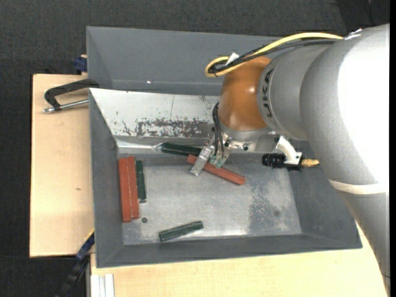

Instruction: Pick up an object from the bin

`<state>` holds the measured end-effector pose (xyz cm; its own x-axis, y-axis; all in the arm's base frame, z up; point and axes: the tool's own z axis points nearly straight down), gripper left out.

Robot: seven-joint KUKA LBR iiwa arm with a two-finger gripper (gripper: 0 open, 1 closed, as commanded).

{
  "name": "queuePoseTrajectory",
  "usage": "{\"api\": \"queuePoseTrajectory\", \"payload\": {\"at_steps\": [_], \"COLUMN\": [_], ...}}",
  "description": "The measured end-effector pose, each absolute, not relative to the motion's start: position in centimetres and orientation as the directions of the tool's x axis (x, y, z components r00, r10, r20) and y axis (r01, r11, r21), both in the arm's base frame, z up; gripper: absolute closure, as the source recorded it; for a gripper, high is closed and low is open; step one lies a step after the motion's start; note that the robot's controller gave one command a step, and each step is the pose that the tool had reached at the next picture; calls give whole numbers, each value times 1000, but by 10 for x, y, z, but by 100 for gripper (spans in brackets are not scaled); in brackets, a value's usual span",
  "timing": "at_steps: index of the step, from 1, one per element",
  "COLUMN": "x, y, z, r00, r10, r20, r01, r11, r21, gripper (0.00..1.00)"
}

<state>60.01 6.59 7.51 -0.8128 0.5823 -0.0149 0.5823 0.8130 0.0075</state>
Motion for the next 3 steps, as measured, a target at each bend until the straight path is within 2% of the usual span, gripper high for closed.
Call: {"api": "queuePoseTrajectory", "payload": {"at_steps": [1,2,3], "x": [600,590,594], "y": [66,63,60], "z": [75,97,117], "r00": [-813,-808,-793], "r10": [582,590,610], "r20": [-15,-2,-3], "r01": [582,590,610], "r11": [813,808,793], "r21": [7,2,4], "gripper": [100,100,100]}}
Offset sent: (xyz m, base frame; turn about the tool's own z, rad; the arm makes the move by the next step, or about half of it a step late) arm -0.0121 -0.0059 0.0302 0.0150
